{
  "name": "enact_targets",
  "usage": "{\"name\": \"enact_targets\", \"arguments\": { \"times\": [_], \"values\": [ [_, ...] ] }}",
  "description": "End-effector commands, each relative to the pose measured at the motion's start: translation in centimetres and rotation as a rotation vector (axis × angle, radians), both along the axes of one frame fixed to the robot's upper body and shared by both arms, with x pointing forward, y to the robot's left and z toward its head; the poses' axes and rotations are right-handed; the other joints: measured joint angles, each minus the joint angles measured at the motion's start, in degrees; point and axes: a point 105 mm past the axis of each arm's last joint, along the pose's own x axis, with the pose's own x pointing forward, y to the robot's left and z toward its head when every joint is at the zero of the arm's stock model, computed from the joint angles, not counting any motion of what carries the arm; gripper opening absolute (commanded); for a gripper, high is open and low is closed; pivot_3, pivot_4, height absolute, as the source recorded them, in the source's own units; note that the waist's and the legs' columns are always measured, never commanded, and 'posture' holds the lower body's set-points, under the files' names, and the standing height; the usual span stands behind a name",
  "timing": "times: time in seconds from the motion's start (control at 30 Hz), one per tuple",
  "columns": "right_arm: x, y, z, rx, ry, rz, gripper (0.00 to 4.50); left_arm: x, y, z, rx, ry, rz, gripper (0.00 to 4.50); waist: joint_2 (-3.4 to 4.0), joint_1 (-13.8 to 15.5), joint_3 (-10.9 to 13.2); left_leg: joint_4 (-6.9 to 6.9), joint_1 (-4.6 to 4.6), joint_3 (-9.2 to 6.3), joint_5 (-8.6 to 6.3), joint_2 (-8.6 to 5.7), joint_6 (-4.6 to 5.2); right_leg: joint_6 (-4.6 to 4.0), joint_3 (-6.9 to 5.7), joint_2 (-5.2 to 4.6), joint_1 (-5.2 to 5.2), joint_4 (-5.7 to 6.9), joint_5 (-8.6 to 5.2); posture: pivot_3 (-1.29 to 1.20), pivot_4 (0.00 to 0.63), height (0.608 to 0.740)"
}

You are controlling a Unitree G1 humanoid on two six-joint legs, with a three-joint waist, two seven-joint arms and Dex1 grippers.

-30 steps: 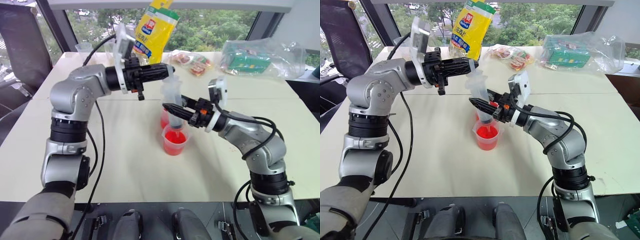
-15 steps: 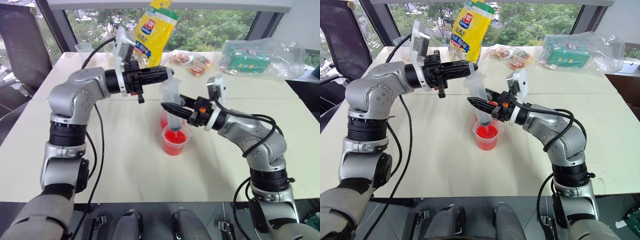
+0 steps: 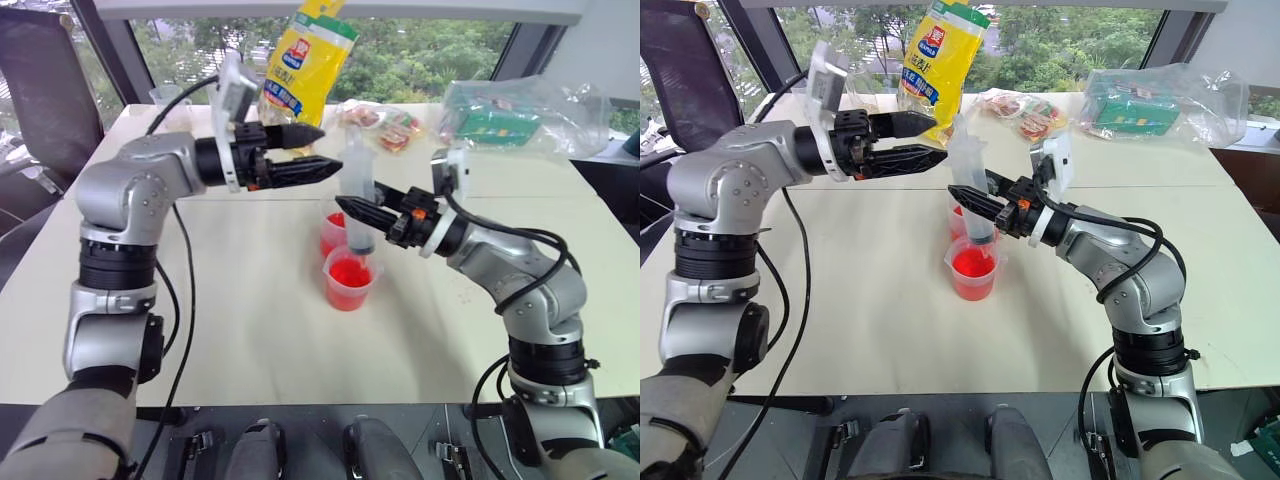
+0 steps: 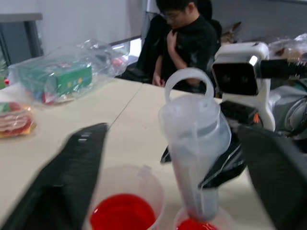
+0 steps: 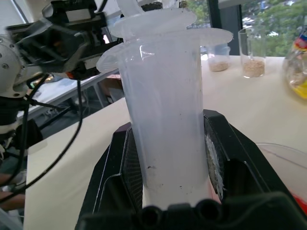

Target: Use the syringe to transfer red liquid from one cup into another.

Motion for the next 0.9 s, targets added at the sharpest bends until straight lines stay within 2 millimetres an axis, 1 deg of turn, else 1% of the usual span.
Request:
{"name": "enact_targets", "arguments": {
  "times": [0.03, 0.1, 0.17, 0.23, 0.33, 0.43, 0.47, 0.53, 0.57, 0.63, 0.7, 0.77, 0.87, 0.9],
  "values": [
    [-0.6, -0.7, 1.5, 0.02, -0.05, 0.002, 1.39, -0.9, 2.1, 1.6, -0.02, -0.059, 0.04, 4.47, 0.0, 0.0, 0.0, -0.01, 0.0, 0.0, 0.0, 0.01, 0.0, 0.0, 0.0, 0.0, 0.0, 0.0, 0.0, 0.0, 0.15, 0.74],
    [-0.7, -1.2, 1.8, 0.024, -0.046, -0.001, 1.39, -1.0, 2.5, 1.3, -0.005, -0.064, 0.067, 4.47, 0.0, 0.1, 0.0, -0.02, 0.0, 0.0, 0.0, 0.01, 0.0, 0.0, 0.0, 0.0, 0.0, -0.01, 0.0, 0.0, 0.15, 0.74],
    [-0.8, -1.7, 2.6, 0.036, -0.042, -0.002, 1.39, -1.4, 2.8, 0.8, -0.005, -0.055, 0.075, 4.47, 0.0, 0.2, 0.0, -0.01, 0.0, 0.0, 0.0, 0.0, 0.0, 0.0, 0.0, -0.03, 0.01, -0.01, 0.0, 0.0, 0.15, 0.74],
    [-0.1, -2.3, 3.8, 0.057, -0.029, -0.045, 1.39, -1.7, 3.1, 0.0, -0.023, -0.031, 0.08, 4.47, 0.0, 0.3, 0.0, 0.0, 0.0, -0.01, 0.0, -0.01, 0.01, 0.0, -0.01, -0.06, 0.04, -0.03, 0.0, 0.0, 0.15, 0.74],
    [1.6, -4.9, 4.8, 0.043, 0.027, -0.203, 1.39, -2.4, 2.4, -1.2, -0.049, 0.0, 0.078, 4.47, 0.0, 0.3, 0.0, 0.02, 0.0, 0.0, -0.01, -0.01, 0.01, 0.0, 0.0, -0.09, 0.04, -0.02, 0.0, 0.0, 0.15, 0.74],
    [3.7, -8.2, 5.0, 0.014, 0.144, -0.39, 1.39, -2.8, 1.9, -2.9, -0.043, 0.021, 0.086, 4.47, -0.01, 0.5, 0.0, 0.02, 0.0, -0.02, -0.01, -0.01, 0.02, 0.0, -0.02, -0.12, 0.08, -0.05, 0.0, 0.0, 0.15, 0.74],
    [4.5, -9.4, 4.6, -0.015, 0.199, -0.463, 1.39, -2.9, 1.7, -3.4, -0.043, 0.032, 0.085, 4.47, -0.01, 0.5, 0.0, 0.01, 0.0, -0.02, -0.02, -0.01, 0.03, 0.0, -0.02, -0.12, 0.07, -0.07, 0.0, 0.0, 0.15, 0.74],
    [5.7, -11.7, 3.1, -0.113, 0.323, -0.608, 1.39, -3.1, 1.5, -4.4, -0.045, 0.048, 0.083, 4.47, -0.01, 0.5, 0.0, -0.02, 0.0, 0.0, -0.02, -0.01, 0.04, 0.0, 0.0, -0.11, 0.07, -0.1, 0.0, 0.0, 0.15, 0.74],
    [6.1, -12.7, 2.4, -0.159, 0.369, -0.667, 1.39, -3.2, 1.3, -4.6, -0.047, 0.053, 0.083, 4.47, -0.01, 0.4, 0.0, -0.03, 0.0, 0.02, -0.03, -0.01, 0.04, 0.0, 0.01, -0.11, 0.06, -0.11, 0.0, 0.0, 0.15, 0.74],
    [6.6, -14.5, 0.2, -0.282, 0.458, -0.749, 1.39, -3.2, 1.1, -5.2, -0.042, 0.058, 0.087, 4.47, -0.01, 0.4, 0.0, -0.04, -0.01, 0.04, -0.03, -0.01, 0.05, 0.0, 0.03, -0.11, 0.06, -0.15, 0.0, 0.0, 0.15, 0.74],
    [6.7, -15.3, -2.0, -0.378, 0.551, -0.767, 1.39, -3.2, 1.0, -5.5, -0.041, 0.062, 0.09, 4.47, -0.01, 0.4, 0.0, -0.06, -0.01, 0.04, -0.04, -0.01, 0.07, -0.01, 0.03, -0.08, 0.06, -0.2, 0.0, 0.0, 0.15, 0.74],
    [7.0, -16.1, -3.6, -0.433, 0.602, -0.79, 1.39, -3.1, 1.1, -5.9, -0.025, 0.059, 0.103, 4.47, -0.01, 0.1, 0.0, -0.06, -0.01, 0.07, -0.06, -0.01, 0.1, 0.0, 0.05, -0.07, 0.06, -0.22, 0.0, 0.0, 0.15, 0.74],
    [7.6, -16.9, -6.1, -0.485, 0.684, -0.828, 1.39, -3.3, 1.5, -6.1, -0.016, 0.054, 0.125, 4.47, -0.01, -0.1, 0.0, -0.07, -0.02, 0.11, -0.07, -0.01, 0.13, 0.0, 0.08, -0.05, 0.05, -0.24, 0.0, 0.0, 0.15, 0.74],
    [7.7, -17.0, -6.6, -0.494, 0.696, -0.831, 1.39, -3.3, 1.6, -6.0, -0.019, 0.055, 0.13, 4.47, -0.01, 0.0, 0.0, -0.08, -0.02, 0.11, -0.07, 0.0, 0.13, 0.0, 0.09, -0.04, 0.05, -0.24, 0.0, 0.0, 0.15, 0.74]
  ]
}}
